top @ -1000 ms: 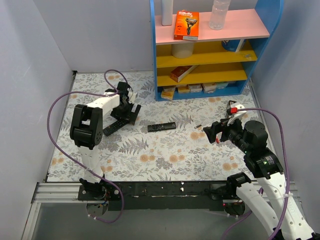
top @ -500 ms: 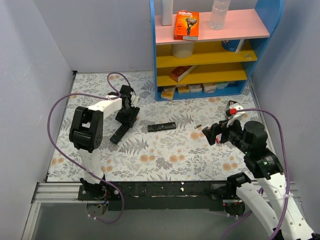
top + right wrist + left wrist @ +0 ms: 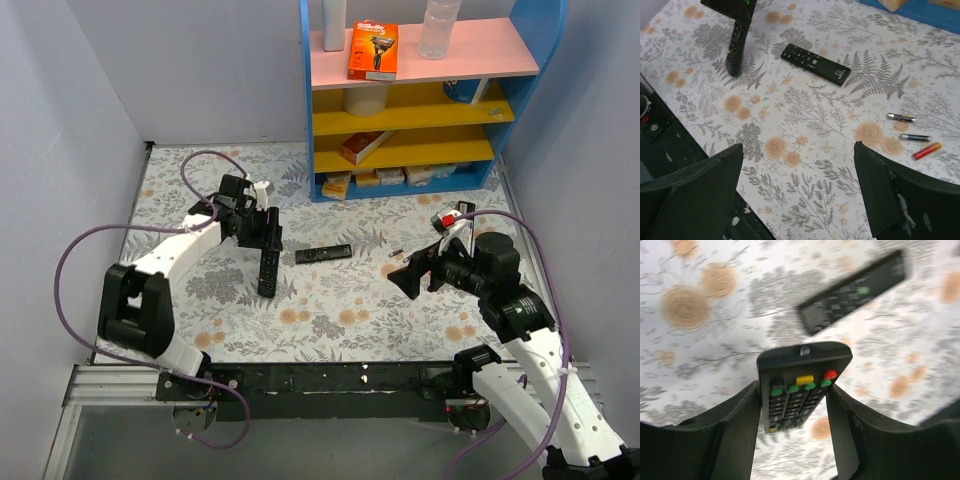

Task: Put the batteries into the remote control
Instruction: Pick up the remote control from the center of the board, then adjust the remote control.

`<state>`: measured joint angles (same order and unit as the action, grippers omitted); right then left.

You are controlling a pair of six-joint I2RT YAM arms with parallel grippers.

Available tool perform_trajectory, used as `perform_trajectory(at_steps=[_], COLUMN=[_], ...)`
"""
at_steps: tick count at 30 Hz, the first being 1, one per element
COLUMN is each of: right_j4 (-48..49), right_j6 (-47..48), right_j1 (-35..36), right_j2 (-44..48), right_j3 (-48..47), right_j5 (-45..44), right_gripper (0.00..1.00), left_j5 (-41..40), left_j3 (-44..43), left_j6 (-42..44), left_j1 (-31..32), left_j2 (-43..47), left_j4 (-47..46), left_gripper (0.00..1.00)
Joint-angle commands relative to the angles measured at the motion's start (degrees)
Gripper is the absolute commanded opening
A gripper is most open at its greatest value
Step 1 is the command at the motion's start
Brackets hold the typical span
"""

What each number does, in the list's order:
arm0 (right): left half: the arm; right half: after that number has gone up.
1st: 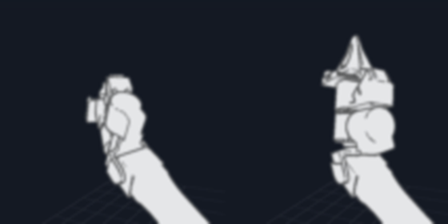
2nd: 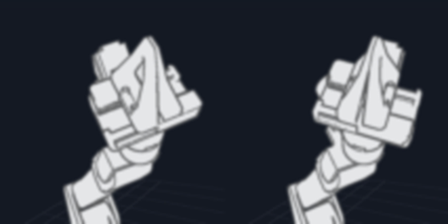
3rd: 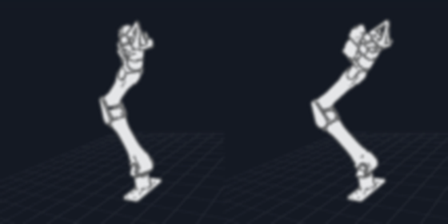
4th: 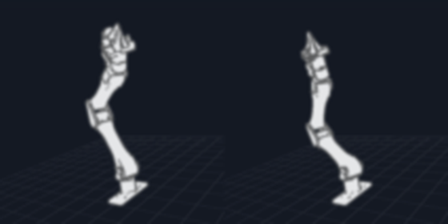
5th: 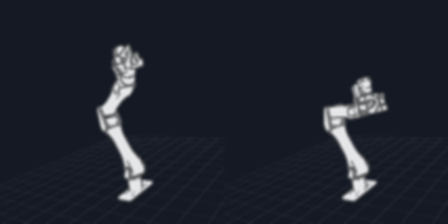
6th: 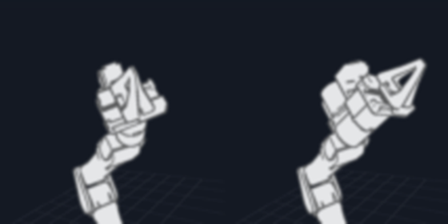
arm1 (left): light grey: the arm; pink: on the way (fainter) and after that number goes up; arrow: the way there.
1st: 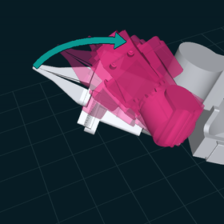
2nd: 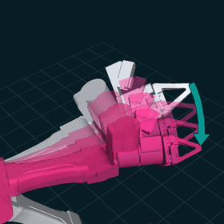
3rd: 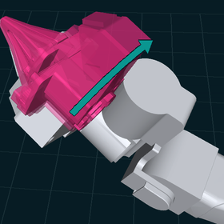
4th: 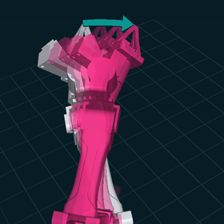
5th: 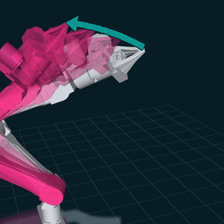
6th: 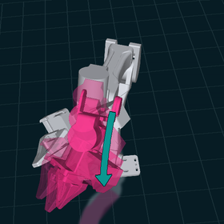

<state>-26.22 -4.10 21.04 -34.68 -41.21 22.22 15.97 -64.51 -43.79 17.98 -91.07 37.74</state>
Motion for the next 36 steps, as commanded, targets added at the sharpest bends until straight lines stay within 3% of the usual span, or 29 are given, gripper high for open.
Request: perform_trajectory(at_steps=[1,5,10,18,25,31,36], right_j4=[8.0,17.1,27.5,42.1,51.0,63.1,67.7], right_j6=[-6.2,-11.5,-13.5,-17.8,-22.0,-28.9,-32.5], right_j1=[0.2,0.3,1.2,2.9,7.3,10.4,12.2], right_j2=[-1.8,-2.3,-4.9,-12.6,-22.6,-28.0,-30.0], right_j3=[3.8,8.2,10.1,8.8,4.7,3.3,2.9], right_j5=[11.5,18.4,24.0,29.8,29.8,32.7,34.6], right_gripper=[0.98,0.98,0.98,0.98,0.98,0.98,0.97], left_j5=[13.3,16.8,19.6,28.4,34.1,35.7,36.2], left_j3=[5.5,11.1,15.2,14.2,12.5,11.7,11.5], left_j6=[-12.6,-22.7,-32.5,-34.5,-37.2,-38.6,-39.5], left_j1=[1.4,2.9,5.3,9.5,11.9,12.3,12.8], left_j2=[11.7,19.1,24.5,25.3,24.6,24.0,22.8], left_j4=[-14.0,-28.1,-37.4,-48.1,-56.5,-61.8,-64.8], left_gripper=[0.13,0.10,0.07,0.05,0.04,0.04,0.04])
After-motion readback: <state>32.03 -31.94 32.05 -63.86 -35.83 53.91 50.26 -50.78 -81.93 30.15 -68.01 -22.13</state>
